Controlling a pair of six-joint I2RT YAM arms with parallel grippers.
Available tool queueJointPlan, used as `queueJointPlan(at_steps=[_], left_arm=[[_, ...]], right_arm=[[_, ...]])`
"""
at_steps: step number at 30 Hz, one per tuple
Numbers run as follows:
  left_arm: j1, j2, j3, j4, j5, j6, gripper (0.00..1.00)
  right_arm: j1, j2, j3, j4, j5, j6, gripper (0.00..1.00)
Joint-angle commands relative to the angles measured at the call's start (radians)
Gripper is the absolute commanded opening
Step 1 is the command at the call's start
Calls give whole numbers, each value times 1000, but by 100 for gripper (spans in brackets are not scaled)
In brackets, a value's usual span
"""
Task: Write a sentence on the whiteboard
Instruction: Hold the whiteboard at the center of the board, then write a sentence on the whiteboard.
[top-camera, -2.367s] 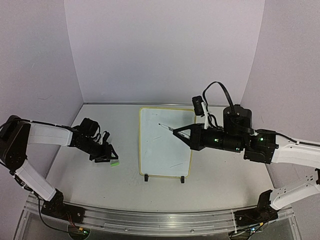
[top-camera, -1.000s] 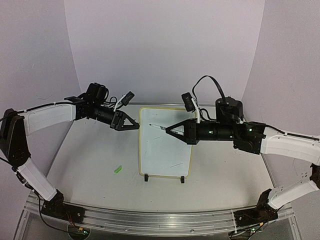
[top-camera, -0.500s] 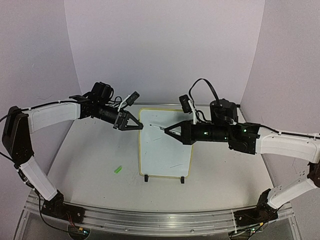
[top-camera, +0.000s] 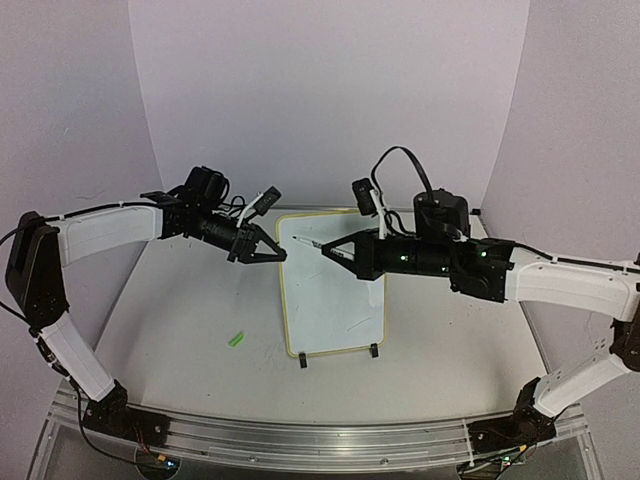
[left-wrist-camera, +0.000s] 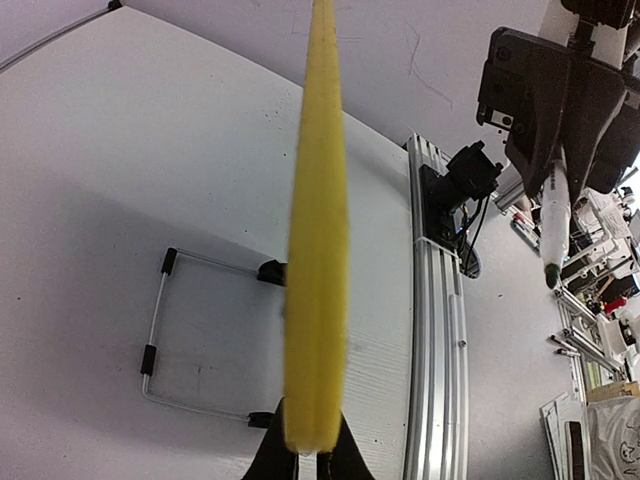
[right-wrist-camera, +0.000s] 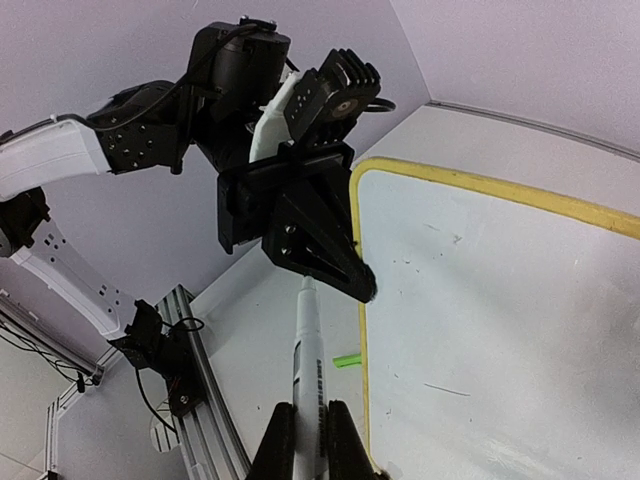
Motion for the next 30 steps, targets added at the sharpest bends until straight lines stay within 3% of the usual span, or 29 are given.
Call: queueJointPlan(at_steps=[1,30], left_arm=[[-1,-13,-23,-27,-29,40,0],[-41,-9,-21,-82,-79,104,0]], right_arm=[[8,40,64,21,46,-28,0],[-32,138,140,21,9,-51,0]])
